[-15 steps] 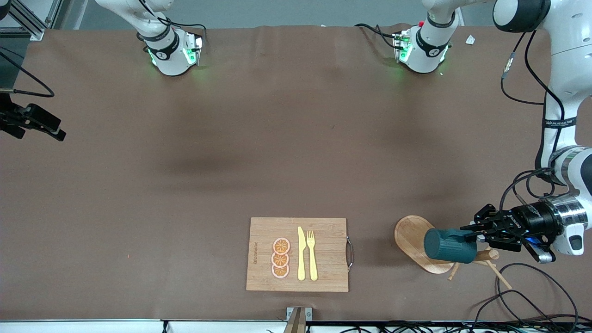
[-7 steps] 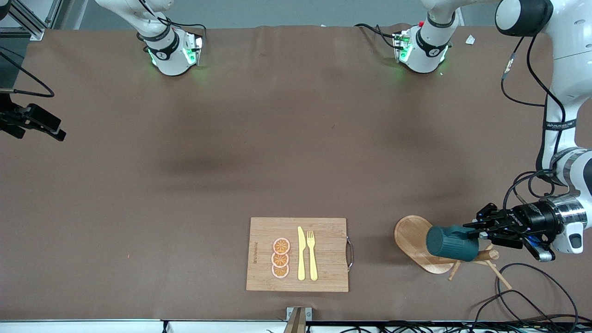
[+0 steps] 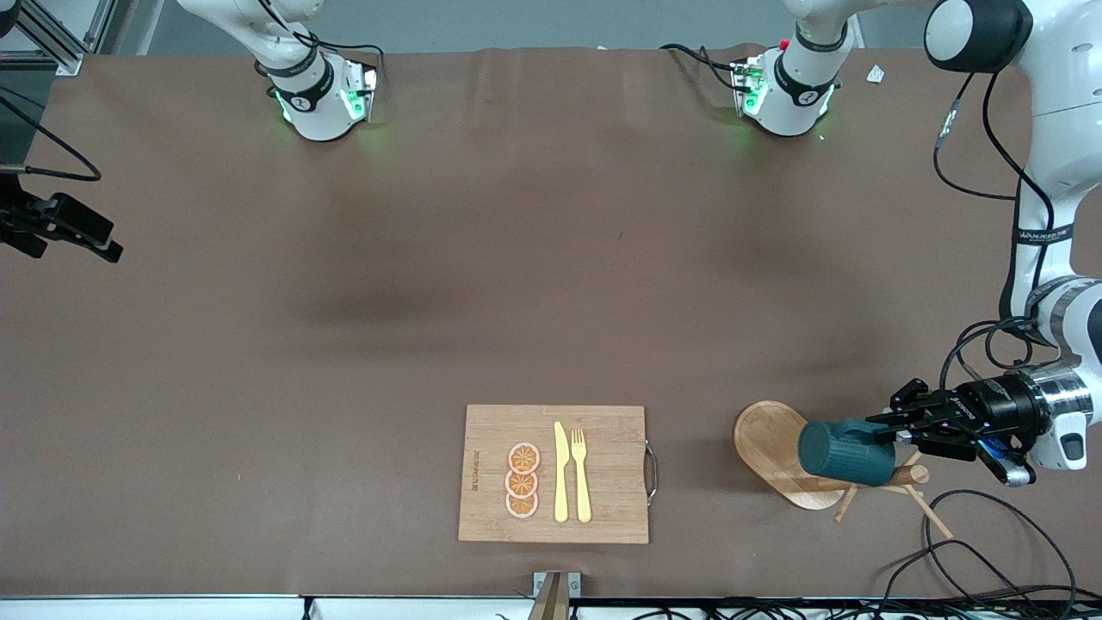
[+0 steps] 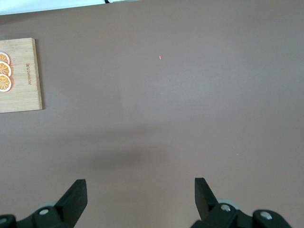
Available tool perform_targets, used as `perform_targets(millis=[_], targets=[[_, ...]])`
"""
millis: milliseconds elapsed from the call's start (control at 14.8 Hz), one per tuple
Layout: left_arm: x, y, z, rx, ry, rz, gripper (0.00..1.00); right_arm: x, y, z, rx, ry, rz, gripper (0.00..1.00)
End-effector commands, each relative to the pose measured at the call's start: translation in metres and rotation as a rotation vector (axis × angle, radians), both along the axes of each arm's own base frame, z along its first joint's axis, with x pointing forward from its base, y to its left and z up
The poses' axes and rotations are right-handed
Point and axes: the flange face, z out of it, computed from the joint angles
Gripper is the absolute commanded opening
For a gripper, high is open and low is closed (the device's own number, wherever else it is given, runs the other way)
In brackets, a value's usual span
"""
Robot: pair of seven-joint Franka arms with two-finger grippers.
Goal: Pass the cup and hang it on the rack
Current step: 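Hook the mug handle onto a rack peg with the left gripper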
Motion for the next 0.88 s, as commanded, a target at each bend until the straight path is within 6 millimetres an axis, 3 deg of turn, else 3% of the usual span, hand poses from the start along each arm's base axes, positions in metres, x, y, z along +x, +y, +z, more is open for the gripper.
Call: perform_targets(millis=[0,542,814], targets=[[0.000,0.004,0.001,-0.050,-0.024,0.000,0.02,-0.003,-0.002,-0.001,-0.010,0.006,-0.015,1.00],[-0.002,0.009,-0.011,-0.049,-0.040,0.004,0.09,-0.003,-0.003,-0.003,-0.010,0.010,-0.016,1.00],[-0.002,0.008,-0.013,-0.050,-0.034,0.003,0.21,-0.003,-0.003,-0.003,-0.010,0.009,-0.016,1.00]])
